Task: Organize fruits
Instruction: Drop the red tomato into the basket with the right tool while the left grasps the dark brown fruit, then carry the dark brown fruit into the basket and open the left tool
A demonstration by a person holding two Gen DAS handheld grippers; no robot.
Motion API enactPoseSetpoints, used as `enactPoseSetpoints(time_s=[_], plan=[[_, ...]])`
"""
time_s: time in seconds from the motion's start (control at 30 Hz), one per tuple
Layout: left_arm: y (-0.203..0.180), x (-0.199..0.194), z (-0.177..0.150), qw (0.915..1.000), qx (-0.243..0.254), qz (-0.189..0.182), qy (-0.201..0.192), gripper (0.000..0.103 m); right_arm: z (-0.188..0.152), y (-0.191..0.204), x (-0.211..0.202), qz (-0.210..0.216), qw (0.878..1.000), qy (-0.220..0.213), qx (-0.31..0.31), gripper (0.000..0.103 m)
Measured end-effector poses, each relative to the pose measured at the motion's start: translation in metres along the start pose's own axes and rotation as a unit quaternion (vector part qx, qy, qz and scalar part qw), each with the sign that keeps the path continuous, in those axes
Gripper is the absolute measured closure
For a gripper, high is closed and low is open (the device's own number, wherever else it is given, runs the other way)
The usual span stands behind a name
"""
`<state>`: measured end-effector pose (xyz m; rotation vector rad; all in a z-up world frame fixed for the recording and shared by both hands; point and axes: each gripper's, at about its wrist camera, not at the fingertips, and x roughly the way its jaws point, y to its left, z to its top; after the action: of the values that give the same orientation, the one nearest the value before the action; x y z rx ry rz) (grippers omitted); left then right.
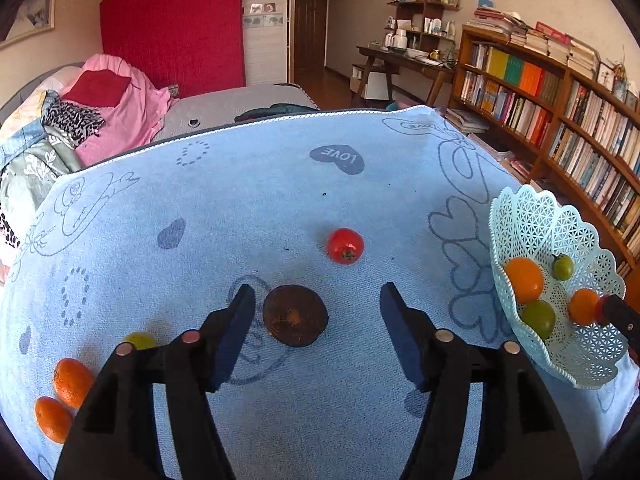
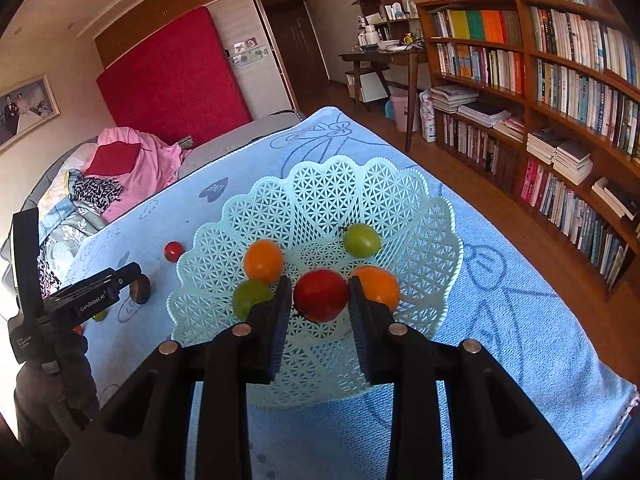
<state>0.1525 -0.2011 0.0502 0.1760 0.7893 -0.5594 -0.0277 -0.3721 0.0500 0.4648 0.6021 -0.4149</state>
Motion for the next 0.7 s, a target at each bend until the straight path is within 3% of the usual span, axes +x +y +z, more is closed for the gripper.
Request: enactPoseSetpoints(time_s=[0.1,0.3,0.47,0.7], plan=[[0.011,0.010,-0.002,0.9996,-0.020,-0.003,0.020,0.034,0.001,-0.001,0.004,-0.001,1.000,0.001,0.004,0.061],[0.015,0.032,-0.009,0.9986,-0.021,0.001,0.048,0.035,0.003,0.001,0.007,0.001,1.000,0.002,0.004,0.061],[0.017,0.035,-0.011,0.9987,-0.018,0.002,0.049,0.061,0.002,0.004,0.005,0.003,1.000,-0.001,0.001,0.061],[0.005,0.015,-0.008,0.9995,-0.003,-0.003,0.030,0.061,0.000,-0.001,-0.007,-0.004,1.000,-0.011,0.006,0.061]])
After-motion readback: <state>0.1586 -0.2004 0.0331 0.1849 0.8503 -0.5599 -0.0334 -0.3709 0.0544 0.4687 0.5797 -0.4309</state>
